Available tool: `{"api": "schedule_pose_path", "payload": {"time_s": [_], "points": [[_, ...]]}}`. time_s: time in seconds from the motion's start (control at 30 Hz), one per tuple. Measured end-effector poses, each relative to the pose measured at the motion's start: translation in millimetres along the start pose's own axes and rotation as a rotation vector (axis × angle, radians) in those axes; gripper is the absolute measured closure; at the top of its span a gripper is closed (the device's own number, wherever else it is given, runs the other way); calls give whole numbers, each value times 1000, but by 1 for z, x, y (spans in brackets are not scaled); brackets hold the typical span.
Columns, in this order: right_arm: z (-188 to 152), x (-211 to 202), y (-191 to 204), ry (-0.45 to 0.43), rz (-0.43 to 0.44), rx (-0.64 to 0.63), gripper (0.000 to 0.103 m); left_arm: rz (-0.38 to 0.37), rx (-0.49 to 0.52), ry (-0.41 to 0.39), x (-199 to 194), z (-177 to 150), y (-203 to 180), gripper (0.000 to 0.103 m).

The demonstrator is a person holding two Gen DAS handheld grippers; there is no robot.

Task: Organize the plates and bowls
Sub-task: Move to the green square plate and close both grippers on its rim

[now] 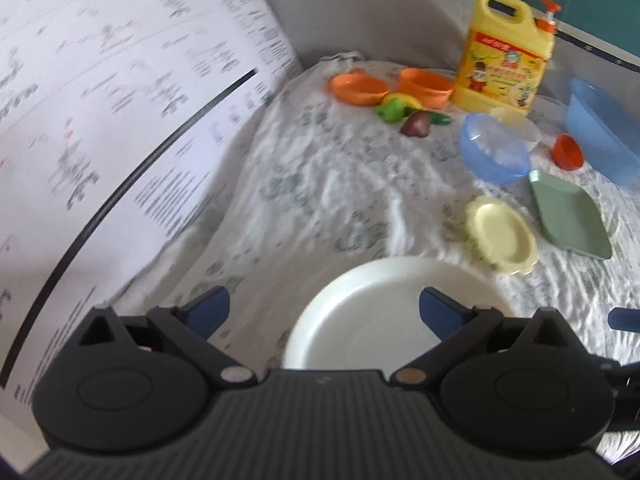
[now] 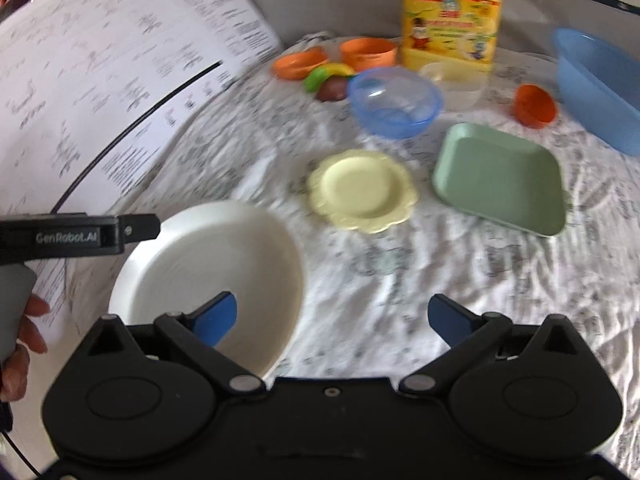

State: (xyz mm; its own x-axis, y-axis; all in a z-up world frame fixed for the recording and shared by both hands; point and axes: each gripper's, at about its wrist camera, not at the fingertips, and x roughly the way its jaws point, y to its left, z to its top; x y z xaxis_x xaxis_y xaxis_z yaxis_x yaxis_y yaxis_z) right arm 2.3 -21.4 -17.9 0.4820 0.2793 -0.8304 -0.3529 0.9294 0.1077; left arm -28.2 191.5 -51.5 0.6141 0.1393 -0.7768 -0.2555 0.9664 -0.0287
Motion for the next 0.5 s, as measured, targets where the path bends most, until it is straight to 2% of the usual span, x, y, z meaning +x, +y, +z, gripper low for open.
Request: {"api": "schedule_pose_path", "payload": {"time_s": [0.2,0.5], "points": [[7,-5,-52,-38,-41,125,0,-56,64,-31,4,21,-42,0],[18,-1,-142,-107,-149,289,0,-158,176,-55,25,50,-124,0]]}}
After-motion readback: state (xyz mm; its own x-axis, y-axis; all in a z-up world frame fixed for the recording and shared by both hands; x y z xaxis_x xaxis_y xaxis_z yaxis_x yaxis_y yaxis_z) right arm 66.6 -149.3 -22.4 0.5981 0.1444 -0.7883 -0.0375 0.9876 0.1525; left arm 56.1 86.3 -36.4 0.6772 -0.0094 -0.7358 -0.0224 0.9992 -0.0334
